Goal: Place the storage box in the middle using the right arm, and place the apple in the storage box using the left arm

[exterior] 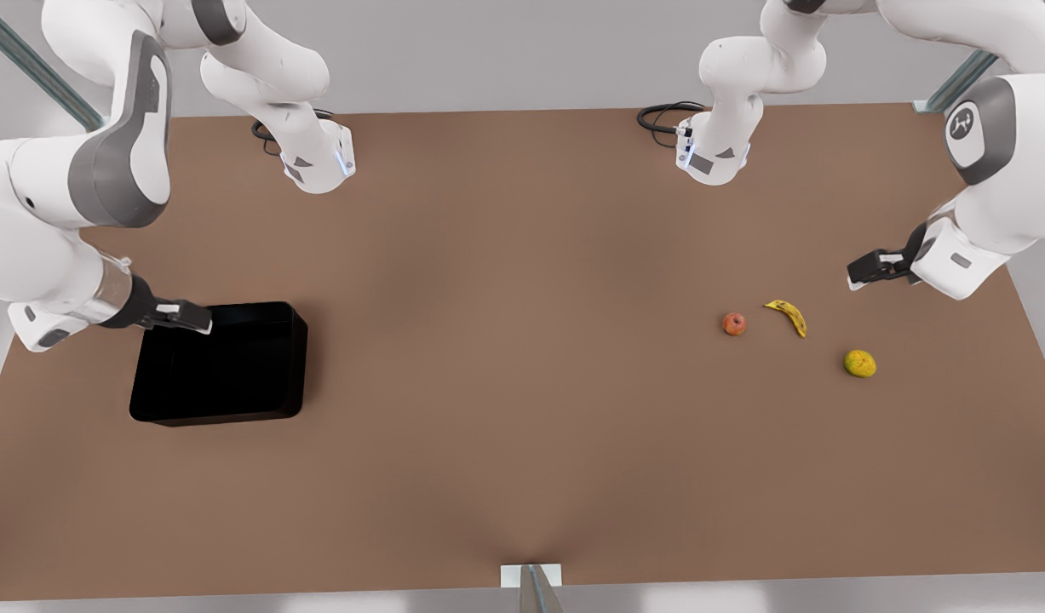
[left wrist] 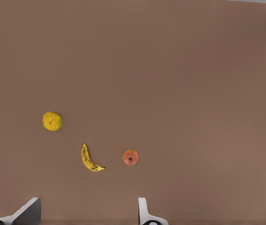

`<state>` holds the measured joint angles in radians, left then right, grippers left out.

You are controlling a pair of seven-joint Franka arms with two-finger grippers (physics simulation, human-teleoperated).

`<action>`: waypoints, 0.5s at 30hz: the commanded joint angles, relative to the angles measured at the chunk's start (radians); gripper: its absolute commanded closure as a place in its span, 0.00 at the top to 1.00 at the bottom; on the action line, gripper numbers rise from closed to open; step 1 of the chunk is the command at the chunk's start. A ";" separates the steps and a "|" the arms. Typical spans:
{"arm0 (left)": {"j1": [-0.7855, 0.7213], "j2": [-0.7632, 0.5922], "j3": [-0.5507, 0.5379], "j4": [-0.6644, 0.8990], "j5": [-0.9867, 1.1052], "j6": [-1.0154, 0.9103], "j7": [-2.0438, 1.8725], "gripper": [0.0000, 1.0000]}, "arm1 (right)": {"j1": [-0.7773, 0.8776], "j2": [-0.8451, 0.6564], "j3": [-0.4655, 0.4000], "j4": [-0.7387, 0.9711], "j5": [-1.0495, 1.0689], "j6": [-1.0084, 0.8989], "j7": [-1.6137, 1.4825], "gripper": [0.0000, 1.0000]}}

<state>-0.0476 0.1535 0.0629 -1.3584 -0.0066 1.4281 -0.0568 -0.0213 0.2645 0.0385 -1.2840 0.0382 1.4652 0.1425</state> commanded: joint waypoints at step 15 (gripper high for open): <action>-0.020 0.107 -0.051 -0.008 -0.006 0.009 -0.014 1.00 | -0.364 0.098 -0.043 -0.075 -0.009 0.159 -0.308 1.00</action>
<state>-0.0668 0.2651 -0.0016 -1.3751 -0.0108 1.4387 -0.0706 -0.3958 0.3638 -0.0047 -1.4107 0.0278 1.6844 -0.1698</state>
